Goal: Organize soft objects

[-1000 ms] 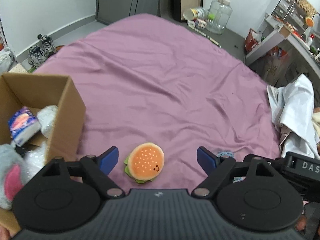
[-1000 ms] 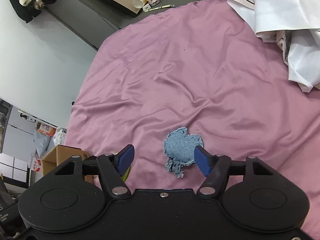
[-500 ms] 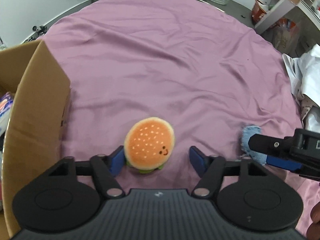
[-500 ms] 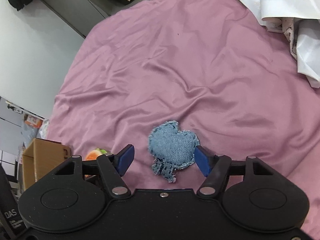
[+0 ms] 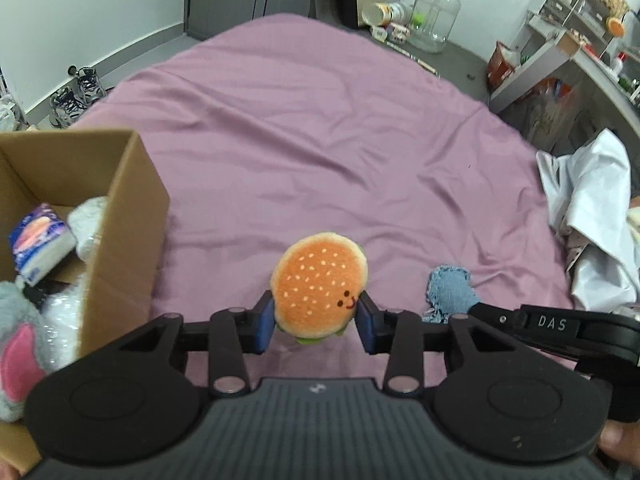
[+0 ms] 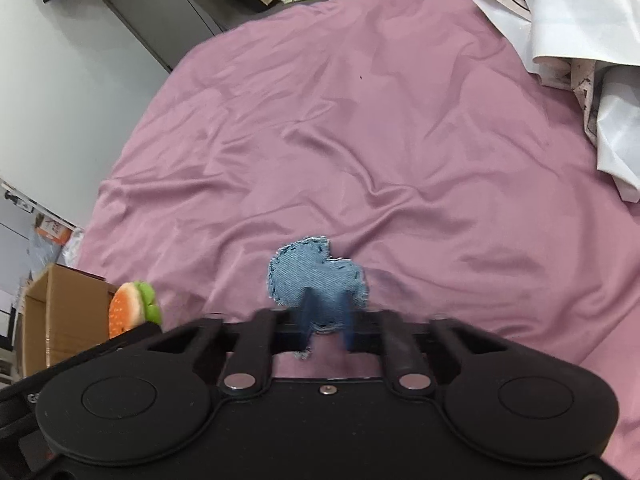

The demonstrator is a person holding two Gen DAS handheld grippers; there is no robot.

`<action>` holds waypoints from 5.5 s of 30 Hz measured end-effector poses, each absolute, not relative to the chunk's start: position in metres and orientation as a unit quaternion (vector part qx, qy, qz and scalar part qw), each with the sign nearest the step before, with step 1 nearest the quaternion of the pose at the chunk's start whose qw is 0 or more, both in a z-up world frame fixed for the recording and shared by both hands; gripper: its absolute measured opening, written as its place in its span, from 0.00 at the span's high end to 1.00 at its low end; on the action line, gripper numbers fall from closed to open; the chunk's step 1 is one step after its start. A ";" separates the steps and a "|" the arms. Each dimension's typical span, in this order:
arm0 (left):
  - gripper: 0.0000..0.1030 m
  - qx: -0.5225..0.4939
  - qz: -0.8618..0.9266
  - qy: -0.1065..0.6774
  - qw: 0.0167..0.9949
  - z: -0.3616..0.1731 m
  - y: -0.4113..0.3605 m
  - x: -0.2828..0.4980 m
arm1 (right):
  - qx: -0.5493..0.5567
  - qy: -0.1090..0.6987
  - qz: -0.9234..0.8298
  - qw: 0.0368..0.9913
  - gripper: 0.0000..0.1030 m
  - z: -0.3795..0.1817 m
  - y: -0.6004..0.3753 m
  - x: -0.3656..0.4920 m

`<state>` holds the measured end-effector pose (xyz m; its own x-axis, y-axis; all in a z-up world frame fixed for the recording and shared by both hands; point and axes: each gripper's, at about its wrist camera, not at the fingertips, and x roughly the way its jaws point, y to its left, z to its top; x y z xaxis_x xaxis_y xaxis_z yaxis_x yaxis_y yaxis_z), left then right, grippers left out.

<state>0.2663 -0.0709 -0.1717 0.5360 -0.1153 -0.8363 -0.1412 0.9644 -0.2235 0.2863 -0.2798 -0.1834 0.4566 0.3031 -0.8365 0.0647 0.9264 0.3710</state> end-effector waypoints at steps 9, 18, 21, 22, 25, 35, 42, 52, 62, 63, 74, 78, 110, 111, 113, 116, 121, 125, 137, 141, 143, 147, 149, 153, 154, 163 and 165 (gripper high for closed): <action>0.61 -0.142 0.003 0.464 0.875 -0.146 -0.062 0.255 | 0.197 0.497 0.094 0.840 1.00 -0.162 -0.278 0.278; 0.61 -0.150 -0.001 0.462 0.874 -0.145 -0.058 0.255 | 0.226 0.501 0.072 0.833 0.52 -0.170 -0.286 0.282; 0.61 -0.152 -0.004 0.461 0.874 -0.147 -0.056 0.257 | 0.221 0.500 0.074 0.834 0.51 -0.177 -0.283 0.286; 0.61 -0.153 -0.004 0.461 0.874 -0.148 -0.055 0.257 | 0.218 0.500 0.075 0.835 0.51 -0.179 -0.281 0.287; 0.61 -0.155 -0.003 0.462 0.873 -0.152 -0.053 0.260 | 0.193 0.498 0.080 0.842 0.44 -0.185 -0.272 0.290; 0.61 -0.160 -0.001 0.475 0.865 -0.166 -0.053 0.264 | 0.086 0.490 0.095 0.862 0.59 -0.194 -0.247 0.291; 0.61 -0.155 0.000 0.469 0.870 -0.158 -0.055 0.257 | 0.091 0.500 0.103 0.855 0.68 -0.178 -0.246 0.285; 0.61 -0.164 0.011 0.441 0.882 -0.125 -0.045 0.243 | 0.120 0.468 0.133 0.865 0.68 -0.125 -0.237 0.266; 0.61 -0.179 0.012 0.414 0.893 -0.096 -0.033 0.227 | 0.129 0.446 0.152 0.872 0.68 -0.088 -0.222 0.251; 0.61 -0.182 0.013 0.412 0.893 -0.094 -0.030 0.226 | 0.131 0.445 0.153 0.873 0.68 -0.086 -0.221 0.250; 0.61 -0.197 0.031 0.395 0.897 -0.079 0.012 0.208 | 0.126 0.429 0.174 0.877 0.68 -0.063 -0.199 0.233; 0.61 -0.201 0.037 0.393 0.896 -0.080 0.025 0.202 | 0.120 0.423 0.178 0.880 0.67 -0.057 -0.189 0.227; 0.27 -0.275 0.036 0.437 0.856 -0.121 0.103 0.163 | 0.034 0.395 0.214 0.893 0.67 -0.034 -0.092 0.189; 0.27 -0.276 0.038 0.432 0.858 -0.119 0.106 0.163 | 0.033 0.396 0.215 0.892 0.67 -0.034 -0.089 0.190; 0.27 -0.271 0.041 0.425 0.863 -0.115 0.111 0.162 | 0.040 0.399 0.214 0.891 0.67 -0.037 -0.085 0.193; 0.27 -0.273 0.042 0.420 0.865 -0.112 0.118 0.162 | 0.051 0.404 0.216 0.888 0.67 -0.041 -0.074 0.197; 0.27 -0.269 0.048 0.415 0.868 -0.110 0.132 0.158 | 0.061 0.409 0.222 0.883 0.67 -0.051 -0.056 0.203; 0.27 -0.270 0.054 0.421 0.864 -0.112 0.145 0.158 | 0.069 0.416 0.219 0.880 0.67 -0.057 -0.046 0.209; 0.19 -0.241 0.074 0.423 0.870 -0.102 0.158 0.161 | 0.089 0.410 0.201 0.885 0.45 -0.057 -0.045 0.216; 0.12 -0.223 0.057 0.430 0.873 -0.097 0.146 0.163 | 0.100 0.406 0.203 0.886 0.39 -0.047 -0.052 0.216; 0.11 -0.217 0.057 0.427 0.876 -0.092 0.140 0.163 | 0.106 0.405 0.209 0.884 0.38 -0.043 -0.056 0.215; 0.10 -0.211 0.064 0.423 0.879 -0.081 0.133 0.161 | 0.121 0.409 0.220 0.877 0.36 -0.036 -0.067 0.214; 0.06 -0.205 0.066 0.417 0.883 -0.074 0.130 0.159 | 0.117 0.407 0.222 0.878 0.34 -0.033 -0.070 0.212; 0.03 -0.199 0.071 0.407 0.889 -0.063 0.127 0.156 | 0.115 0.410 0.226 0.876 0.32 -0.026 -0.076 0.208; 0.02 -0.198 0.072 0.404 0.890 -0.060 0.126 0.155 | 0.114 0.409 0.227 0.876 0.31 -0.023 -0.078 0.206; 0.00 -0.177 0.068 0.392 0.900 -0.043 0.111 0.147 | 0.104 0.397 0.235 0.881 0.17 0.004 -0.101 0.192; 0.00 -0.172 0.064 0.388 0.903 -0.039 0.106 0.144 | 0.097 0.393 0.236 0.884 0.14 0.008 -0.106 0.188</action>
